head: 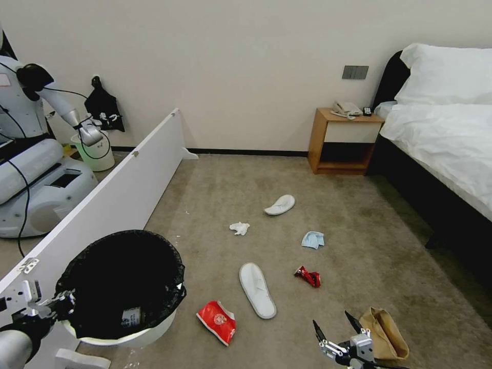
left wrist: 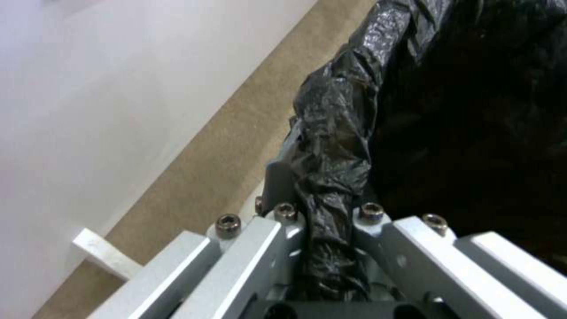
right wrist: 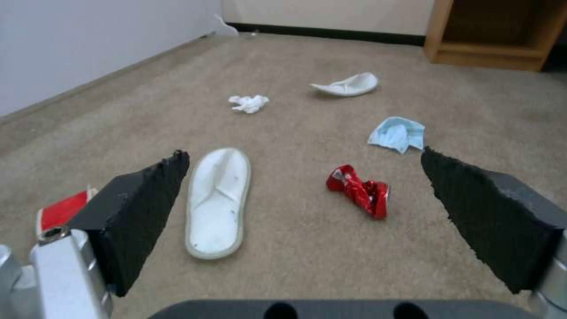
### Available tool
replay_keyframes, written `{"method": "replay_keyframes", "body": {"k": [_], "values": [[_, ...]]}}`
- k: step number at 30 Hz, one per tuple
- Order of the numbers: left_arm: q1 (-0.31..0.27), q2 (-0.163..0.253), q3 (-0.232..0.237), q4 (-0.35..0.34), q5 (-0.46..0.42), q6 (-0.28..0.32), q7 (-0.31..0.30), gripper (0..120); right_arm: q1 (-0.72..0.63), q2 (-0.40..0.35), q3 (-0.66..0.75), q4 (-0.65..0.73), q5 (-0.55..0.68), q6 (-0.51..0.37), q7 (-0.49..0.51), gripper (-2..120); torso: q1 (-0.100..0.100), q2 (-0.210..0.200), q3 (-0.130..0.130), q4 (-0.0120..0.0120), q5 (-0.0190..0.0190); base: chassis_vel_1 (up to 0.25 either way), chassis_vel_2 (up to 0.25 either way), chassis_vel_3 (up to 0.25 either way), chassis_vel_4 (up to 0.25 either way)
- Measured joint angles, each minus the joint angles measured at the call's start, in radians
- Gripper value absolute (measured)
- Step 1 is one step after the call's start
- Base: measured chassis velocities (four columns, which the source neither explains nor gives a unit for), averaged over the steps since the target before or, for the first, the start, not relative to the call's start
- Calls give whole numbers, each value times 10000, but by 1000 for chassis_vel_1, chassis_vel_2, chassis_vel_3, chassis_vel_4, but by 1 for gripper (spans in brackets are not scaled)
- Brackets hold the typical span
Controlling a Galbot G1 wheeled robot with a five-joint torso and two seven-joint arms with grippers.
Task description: Pick up the trash bin, then pick up the garbage from the floor and place it into the trash bin.
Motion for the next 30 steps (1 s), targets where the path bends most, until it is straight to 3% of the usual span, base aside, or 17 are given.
{"method": "replay_keyframes", "body": {"k": [12, 19, 21, 30], "values": [[2, 24, 4, 21, -15, 2, -1, 3, -138, -136, 118, 32, -106, -59, 391, 100, 0, -2, 0, 1, 0, -26, 25, 21, -21], [-79, 81, 61, 156, -27, 2, 37, 3, -519, -683, 773, 25, -191, -1067, 925, 100, 0, -2, -1, -1, 1, 0, 0, 0, 0], [-134, 85, 126, 203, -27, 3, 64, 3, -758, -1133, 1339, -197, -231, -1581, 1288, 100, 0, -2, 0, 1, 3, 0, 0, 0, 0], [-402, 257, 197, 466, -33, 3, 279, 3, -1813, -1763, 3483, -280, 357, -2737, 1131, 100, 0, -2, -1, 0, 1, 0, 0, 0, 0]]}}
